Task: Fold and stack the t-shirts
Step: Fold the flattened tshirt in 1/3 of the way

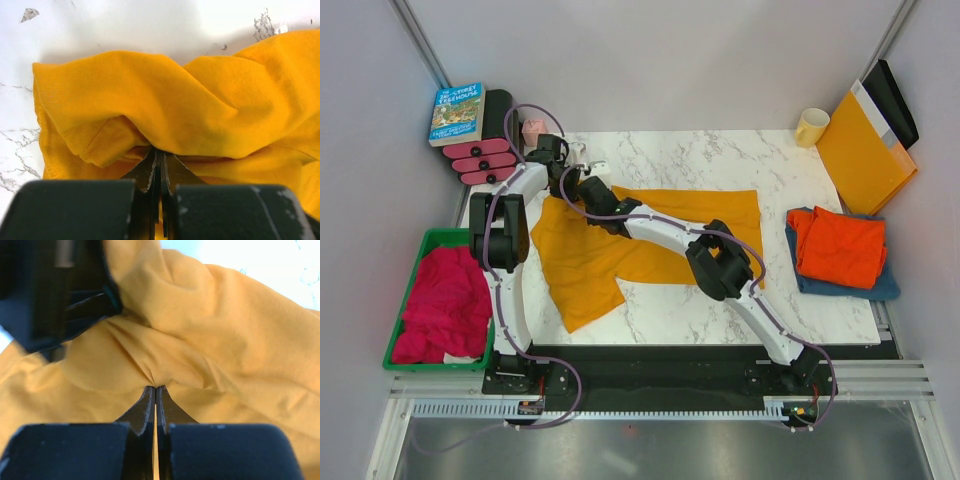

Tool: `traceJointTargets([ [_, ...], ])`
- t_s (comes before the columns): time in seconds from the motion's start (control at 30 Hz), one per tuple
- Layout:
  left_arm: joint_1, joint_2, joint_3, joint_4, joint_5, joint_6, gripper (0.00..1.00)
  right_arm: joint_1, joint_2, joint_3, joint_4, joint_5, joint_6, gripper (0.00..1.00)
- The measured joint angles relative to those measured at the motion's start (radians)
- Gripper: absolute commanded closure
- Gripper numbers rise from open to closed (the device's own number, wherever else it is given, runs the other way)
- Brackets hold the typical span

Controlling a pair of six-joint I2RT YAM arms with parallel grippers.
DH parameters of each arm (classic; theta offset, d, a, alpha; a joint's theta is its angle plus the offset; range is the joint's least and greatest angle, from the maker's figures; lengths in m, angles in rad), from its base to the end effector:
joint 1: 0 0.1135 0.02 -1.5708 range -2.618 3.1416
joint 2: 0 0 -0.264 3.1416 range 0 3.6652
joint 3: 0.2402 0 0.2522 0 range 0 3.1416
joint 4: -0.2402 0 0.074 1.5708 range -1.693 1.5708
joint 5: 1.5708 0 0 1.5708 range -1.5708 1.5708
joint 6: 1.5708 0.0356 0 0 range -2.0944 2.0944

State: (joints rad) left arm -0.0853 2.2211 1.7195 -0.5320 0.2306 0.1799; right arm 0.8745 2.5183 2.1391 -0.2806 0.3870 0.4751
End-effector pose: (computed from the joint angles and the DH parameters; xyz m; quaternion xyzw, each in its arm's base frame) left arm 0.4766 -0.0489 0.1651 0.1569 0.9453 -0.0983 0.2686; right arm 0.3750 0.4277 0.1671 -0.0919 0.8805 0.1349 0.4450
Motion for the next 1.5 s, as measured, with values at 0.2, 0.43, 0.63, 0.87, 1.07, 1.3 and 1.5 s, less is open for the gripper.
traceJointTargets([
  [0.2,-0.002,0.0,0.0,-0.007,0.008,-0.007,0.98,0.028,-0.075,-0.059,0.018,0.004,0.001,1.0],
  [0.43,-0.003,0.0,0.0,-0.014,0.015,-0.007,0.98,0.049,-0.149,-0.205,0.044,0.006,0.019,1.0],
  [0.63,-0.009,0.0,0.0,-0.031,0.036,-0.008,0.98,0.076,-0.177,-0.334,0.08,0.016,0.05,1.0],
  [0.87,-0.014,0.0,0.002,-0.047,0.043,-0.009,0.93,0.105,-0.187,-0.37,0.109,0.031,0.079,0.79],
  [1.07,-0.014,-0.004,0.002,-0.043,0.041,-0.017,0.72,0.114,-0.187,-0.32,0.028,0.076,0.072,0.35],
  [1.3,-0.012,-0.035,-0.004,-0.05,0.04,-0.026,0.71,0.074,-0.282,-0.251,-0.015,0.134,0.039,0.58],
  [1.5,-0.012,-0.044,-0.002,-0.051,0.04,-0.044,0.82,-0.121,-0.409,-0.334,-0.028,0.172,0.018,1.0],
])
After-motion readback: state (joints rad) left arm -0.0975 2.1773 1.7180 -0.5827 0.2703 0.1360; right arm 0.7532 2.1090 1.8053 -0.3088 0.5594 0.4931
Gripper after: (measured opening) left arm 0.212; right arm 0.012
